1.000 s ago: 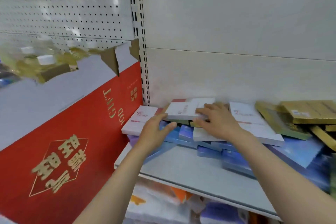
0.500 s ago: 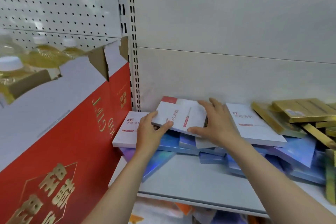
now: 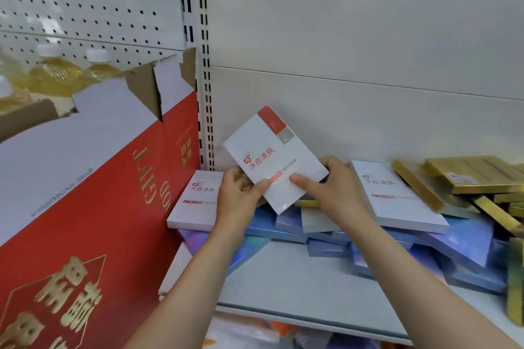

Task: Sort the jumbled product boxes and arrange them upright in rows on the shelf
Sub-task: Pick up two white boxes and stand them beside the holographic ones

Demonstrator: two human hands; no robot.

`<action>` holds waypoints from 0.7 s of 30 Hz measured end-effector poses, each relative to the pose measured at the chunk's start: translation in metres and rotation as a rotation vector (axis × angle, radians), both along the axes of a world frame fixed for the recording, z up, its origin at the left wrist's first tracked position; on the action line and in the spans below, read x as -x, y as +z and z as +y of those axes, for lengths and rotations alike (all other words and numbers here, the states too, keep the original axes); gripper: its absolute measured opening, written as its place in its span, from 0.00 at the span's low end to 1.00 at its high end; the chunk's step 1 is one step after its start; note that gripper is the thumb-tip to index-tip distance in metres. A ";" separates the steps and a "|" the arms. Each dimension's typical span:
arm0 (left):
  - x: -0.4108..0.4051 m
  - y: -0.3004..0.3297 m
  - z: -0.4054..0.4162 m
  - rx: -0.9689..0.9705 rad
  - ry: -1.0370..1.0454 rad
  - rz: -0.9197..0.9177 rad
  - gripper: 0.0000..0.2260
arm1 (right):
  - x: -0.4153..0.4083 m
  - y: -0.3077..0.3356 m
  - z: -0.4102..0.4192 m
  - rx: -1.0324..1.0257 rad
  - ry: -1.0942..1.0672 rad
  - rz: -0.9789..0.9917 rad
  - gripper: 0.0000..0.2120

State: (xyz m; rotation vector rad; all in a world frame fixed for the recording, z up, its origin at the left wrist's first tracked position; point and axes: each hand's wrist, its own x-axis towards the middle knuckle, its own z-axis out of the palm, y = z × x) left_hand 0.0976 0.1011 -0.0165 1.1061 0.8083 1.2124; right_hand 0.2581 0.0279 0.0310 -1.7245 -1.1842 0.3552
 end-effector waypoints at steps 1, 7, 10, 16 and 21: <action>0.000 0.002 0.000 -0.016 0.007 0.023 0.19 | -0.004 0.003 -0.005 0.005 0.006 -0.017 0.22; -0.017 0.020 -0.002 -0.126 -0.038 0.151 0.18 | -0.062 0.022 -0.050 0.070 -0.265 -0.378 0.26; -0.027 0.029 -0.007 -0.176 -0.091 0.185 0.19 | -0.079 0.012 -0.066 0.338 -0.251 -0.561 0.21; -0.032 0.034 -0.023 -0.234 -0.185 0.296 0.18 | -0.088 0.005 -0.092 0.204 -0.087 -0.370 0.16; -0.025 0.026 -0.030 -0.202 -0.203 0.321 0.19 | -0.080 -0.006 -0.103 0.247 -0.431 -0.447 0.34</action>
